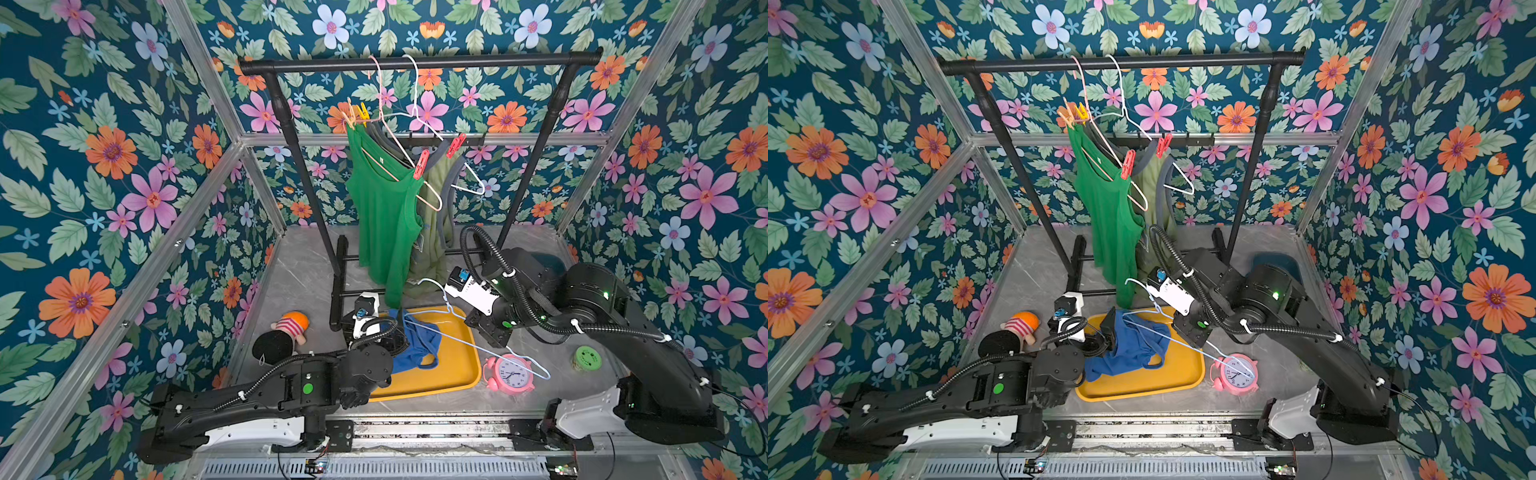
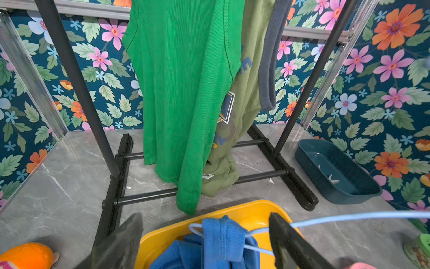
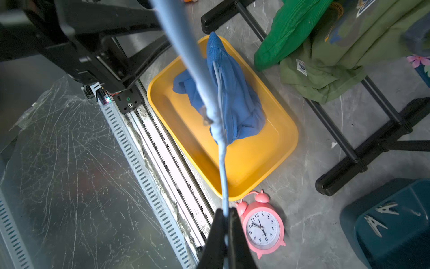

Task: Remove the clothespins securing tank tops to the hanger
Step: Remove the tank top from the hanger.

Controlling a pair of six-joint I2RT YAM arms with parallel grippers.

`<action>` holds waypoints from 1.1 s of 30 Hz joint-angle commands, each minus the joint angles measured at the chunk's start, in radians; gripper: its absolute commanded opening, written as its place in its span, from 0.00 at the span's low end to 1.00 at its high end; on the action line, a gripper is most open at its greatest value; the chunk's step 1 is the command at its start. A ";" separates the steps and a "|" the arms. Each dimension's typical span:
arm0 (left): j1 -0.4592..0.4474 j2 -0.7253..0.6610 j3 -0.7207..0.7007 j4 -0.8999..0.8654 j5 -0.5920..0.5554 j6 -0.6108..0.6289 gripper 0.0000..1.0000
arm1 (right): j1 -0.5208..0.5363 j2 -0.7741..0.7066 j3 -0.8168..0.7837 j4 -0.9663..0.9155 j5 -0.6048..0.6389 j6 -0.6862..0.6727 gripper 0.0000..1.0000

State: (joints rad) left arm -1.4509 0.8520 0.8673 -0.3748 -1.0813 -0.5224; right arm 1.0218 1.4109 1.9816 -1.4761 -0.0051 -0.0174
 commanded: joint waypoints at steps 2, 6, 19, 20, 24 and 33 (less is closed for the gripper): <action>0.000 0.014 0.010 -0.086 -0.033 -0.091 0.88 | 0.013 0.025 0.045 -0.098 0.006 0.041 0.00; 0.001 0.000 -0.002 -0.120 -0.041 -0.142 0.88 | 0.014 0.020 -0.007 -0.120 0.031 0.074 0.00; 0.000 -0.023 -0.041 -0.156 -0.044 -0.208 0.89 | 0.015 -0.016 -0.023 -0.162 0.173 0.137 0.00; 0.000 -0.030 -0.038 -0.156 -0.050 -0.205 0.89 | 0.014 -0.028 -0.015 -0.165 0.191 0.141 0.00; 0.000 -0.055 -0.014 -0.117 -0.065 -0.138 0.90 | 0.015 -0.084 0.006 -0.140 0.292 0.149 0.00; 0.001 -0.038 0.137 0.034 -0.047 0.141 0.90 | -0.046 -0.119 0.129 -0.112 0.479 0.154 0.00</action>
State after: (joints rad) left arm -1.4509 0.8024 0.9703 -0.4088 -1.1244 -0.4973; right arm 0.9958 1.2823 2.0792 -1.5661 0.3729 0.1200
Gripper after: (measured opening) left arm 0.903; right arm 0.061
